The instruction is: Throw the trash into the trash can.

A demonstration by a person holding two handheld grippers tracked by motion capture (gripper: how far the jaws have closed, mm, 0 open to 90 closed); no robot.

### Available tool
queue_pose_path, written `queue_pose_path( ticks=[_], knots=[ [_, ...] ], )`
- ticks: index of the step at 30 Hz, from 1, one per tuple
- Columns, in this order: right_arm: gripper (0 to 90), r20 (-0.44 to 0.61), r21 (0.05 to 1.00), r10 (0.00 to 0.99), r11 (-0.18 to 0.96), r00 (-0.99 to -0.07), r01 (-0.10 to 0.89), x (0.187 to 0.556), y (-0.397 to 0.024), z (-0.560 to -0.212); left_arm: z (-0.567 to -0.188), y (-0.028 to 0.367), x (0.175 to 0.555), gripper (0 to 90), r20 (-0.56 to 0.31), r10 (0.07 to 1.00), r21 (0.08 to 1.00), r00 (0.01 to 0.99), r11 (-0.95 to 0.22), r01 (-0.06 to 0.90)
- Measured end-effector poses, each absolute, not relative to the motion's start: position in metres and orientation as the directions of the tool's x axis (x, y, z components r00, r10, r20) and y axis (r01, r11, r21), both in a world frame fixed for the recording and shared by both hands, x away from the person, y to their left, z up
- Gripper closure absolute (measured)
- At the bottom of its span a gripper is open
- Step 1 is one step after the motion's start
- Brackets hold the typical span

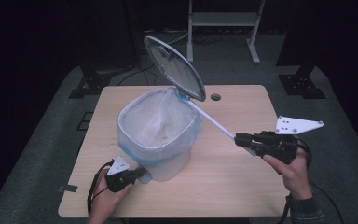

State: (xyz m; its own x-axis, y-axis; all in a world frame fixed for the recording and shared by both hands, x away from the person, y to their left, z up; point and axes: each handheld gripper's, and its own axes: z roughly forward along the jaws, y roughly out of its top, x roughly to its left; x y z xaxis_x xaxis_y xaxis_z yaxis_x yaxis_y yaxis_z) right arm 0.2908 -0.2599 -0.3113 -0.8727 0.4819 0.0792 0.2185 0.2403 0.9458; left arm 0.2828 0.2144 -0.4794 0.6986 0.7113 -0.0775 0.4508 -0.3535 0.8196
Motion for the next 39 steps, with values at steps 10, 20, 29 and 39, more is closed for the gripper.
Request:
queue_pose_path(
  ticks=[10, 20, 29, 39],
  knots=[
    [79.5, 0.060, 0.948, 0.450, 0.255, -0.891, 0.192, 0.299, -0.232, -0.292, -0.479, 0.214, 0.283, 89.9, -0.078, 0.711, 0.819, 0.699, -0.354, 0.451],
    [79.5, 0.053, 0.947, 0.447, 0.263, -0.893, 0.187, 0.312, -0.208, -0.273, -0.479, 0.215, 0.283, 89.9, -0.080, 0.711, 0.819, 0.699, -0.353, 0.453],
    [79.4, 0.052, 0.947, 0.436, 0.264, -0.898, 0.183, 0.326, -0.186, -0.260, -0.480, 0.215, 0.283, 89.9, -0.082, 0.710, 0.820, 0.700, -0.350, 0.452],
    [79.2, 0.045, 0.936, 0.425, 0.298, -0.904, 0.186, 0.341, -0.157, -0.250, -0.480, 0.215, 0.283, 89.8, -0.087, 0.709, 0.820, 0.699, -0.348, 0.454]
  ],
)
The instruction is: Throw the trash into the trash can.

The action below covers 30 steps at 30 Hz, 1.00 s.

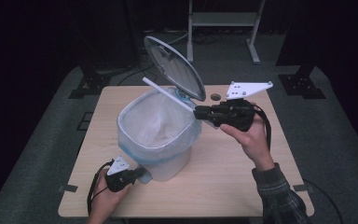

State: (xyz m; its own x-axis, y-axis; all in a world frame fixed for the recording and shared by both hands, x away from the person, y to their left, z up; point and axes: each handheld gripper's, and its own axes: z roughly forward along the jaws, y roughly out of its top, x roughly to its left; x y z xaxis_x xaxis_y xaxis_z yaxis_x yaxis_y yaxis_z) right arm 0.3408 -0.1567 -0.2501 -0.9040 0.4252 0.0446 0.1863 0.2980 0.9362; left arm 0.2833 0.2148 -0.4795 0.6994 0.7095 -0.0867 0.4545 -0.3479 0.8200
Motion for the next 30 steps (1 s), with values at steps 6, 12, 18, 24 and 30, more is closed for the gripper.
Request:
queue_pose_path(
  ticks=[6, 12, 18, 24, 30],
  knots=[
    [78.6, 0.030, 0.932, 0.435, 0.313, -0.900, 0.182, 0.346, -0.145, -0.246, -0.479, 0.215, 0.283, 89.8, -0.087, 0.709, 0.820, 0.700, -0.348, 0.455],
    [78.4, 0.021, 0.935, 0.434, 0.311, -0.901, 0.171, 0.345, -0.141, -0.243, -0.479, 0.215, 0.283, 89.8, -0.087, 0.709, 0.820, 0.700, -0.348, 0.454],
    [78.5, 0.018, 0.936, 0.434, 0.309, -0.901, 0.167, 0.344, -0.140, -0.243, -0.479, 0.215, 0.283, 89.8, -0.087, 0.709, 0.820, 0.700, -0.348, 0.454],
    [74.9, 0.005, 0.939, 0.433, 0.307, -0.901, 0.153, 0.343, -0.138, -0.241, -0.479, 0.215, 0.284, 89.9, -0.087, 0.709, 0.820, 0.700, -0.348, 0.454],
    [74.2, -0.005, 0.944, 0.437, 0.299, -0.900, 0.140, 0.339, -0.141, -0.237, -0.479, 0.215, 0.283, 89.9, -0.086, 0.709, 0.820, 0.700, -0.348, 0.454]
  ],
)
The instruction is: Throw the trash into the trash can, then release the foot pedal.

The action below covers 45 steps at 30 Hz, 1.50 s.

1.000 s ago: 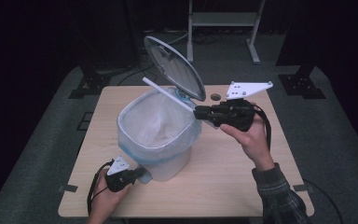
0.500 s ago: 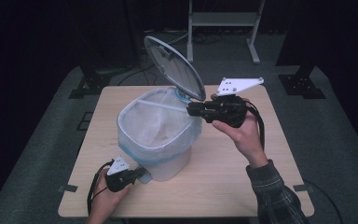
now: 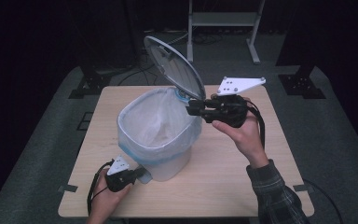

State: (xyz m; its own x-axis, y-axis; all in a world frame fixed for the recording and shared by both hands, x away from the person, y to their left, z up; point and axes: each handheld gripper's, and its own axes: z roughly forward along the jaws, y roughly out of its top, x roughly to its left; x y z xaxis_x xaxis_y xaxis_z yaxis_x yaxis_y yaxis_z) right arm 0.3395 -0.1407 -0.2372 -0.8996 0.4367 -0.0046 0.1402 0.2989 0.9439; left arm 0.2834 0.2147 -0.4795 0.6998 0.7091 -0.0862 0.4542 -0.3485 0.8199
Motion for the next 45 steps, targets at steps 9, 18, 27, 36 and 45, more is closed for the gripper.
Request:
queue_pose_path(
  ticks=[9, 18, 27, 36, 45],
  knots=[
    [73.8, -0.019, 0.942, 0.455, 0.307, -0.890, 0.137, 0.328, -0.157, -0.239, -0.479, 0.214, 0.283, 89.9, -0.078, 0.709, 0.820, 0.700, -0.354, 0.450],
    [68.5, 0.003, 0.942, 0.499, 0.289, -0.867, 0.170, 0.322, -0.189, -0.259, -0.479, 0.215, 0.283, 88.7, -0.101, 0.709, 0.820, 0.698, -0.338, 0.462],
    [60.9, 0.032, 0.940, 0.535, 0.270, -0.845, 0.206, 0.317, -0.211, -0.285, -0.479, 0.214, 0.281, 84.0, -0.086, 0.705, 0.822, 0.704, -0.348, 0.450],
    [55.1, 0.053, 0.937, 0.561, 0.258, -0.826, 0.235, 0.313, -0.223, -0.305, -0.468, 0.220, 0.273, 76.1, -0.093, 0.706, 0.826, 0.702, -0.339, 0.450],
    [50.8, 0.056, 0.929, 0.587, 0.266, -0.807, 0.258, 0.314, -0.229, -0.322, -0.457, 0.227, 0.265, 62.2, -0.112, 0.709, 0.836, 0.696, -0.312, 0.452]
  ],
)
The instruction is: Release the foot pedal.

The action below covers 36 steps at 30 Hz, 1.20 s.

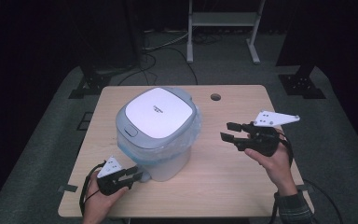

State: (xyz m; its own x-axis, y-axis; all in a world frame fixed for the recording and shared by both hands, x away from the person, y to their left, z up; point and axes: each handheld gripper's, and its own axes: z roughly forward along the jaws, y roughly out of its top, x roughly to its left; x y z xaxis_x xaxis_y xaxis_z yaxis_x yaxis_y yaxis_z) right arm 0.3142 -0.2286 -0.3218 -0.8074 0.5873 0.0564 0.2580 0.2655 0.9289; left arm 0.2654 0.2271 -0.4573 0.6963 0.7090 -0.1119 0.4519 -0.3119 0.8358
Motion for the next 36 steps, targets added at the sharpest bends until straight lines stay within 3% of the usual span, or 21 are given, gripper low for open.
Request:
queue_pose_path(
  ticks=[17, 29, 36],
  knots=[
    [27.9, -0.004, 0.898, 0.662, 0.332, -0.749, 0.288, 0.309, -0.242, -0.366, -0.451, 0.244, 0.259, 29.4, -0.094, 0.745, 0.844, 0.660, -0.293, 0.450],
    [18.5, -0.008, 0.872, 0.733, 0.337, -0.680, 0.354, 0.303, -0.269, -0.411, -0.460, 0.256, 0.259, 18.3, -0.066, 0.767, 0.822, 0.638, -0.321, 0.471],
    [17.7, -0.010, 0.817, 0.762, 0.379, -0.647, 0.434, 0.296, -0.284, -0.448, -0.473, 0.263, 0.264, 10.4, -0.051, 0.778, 0.785, 0.626, -0.356, 0.507]
  ],
)
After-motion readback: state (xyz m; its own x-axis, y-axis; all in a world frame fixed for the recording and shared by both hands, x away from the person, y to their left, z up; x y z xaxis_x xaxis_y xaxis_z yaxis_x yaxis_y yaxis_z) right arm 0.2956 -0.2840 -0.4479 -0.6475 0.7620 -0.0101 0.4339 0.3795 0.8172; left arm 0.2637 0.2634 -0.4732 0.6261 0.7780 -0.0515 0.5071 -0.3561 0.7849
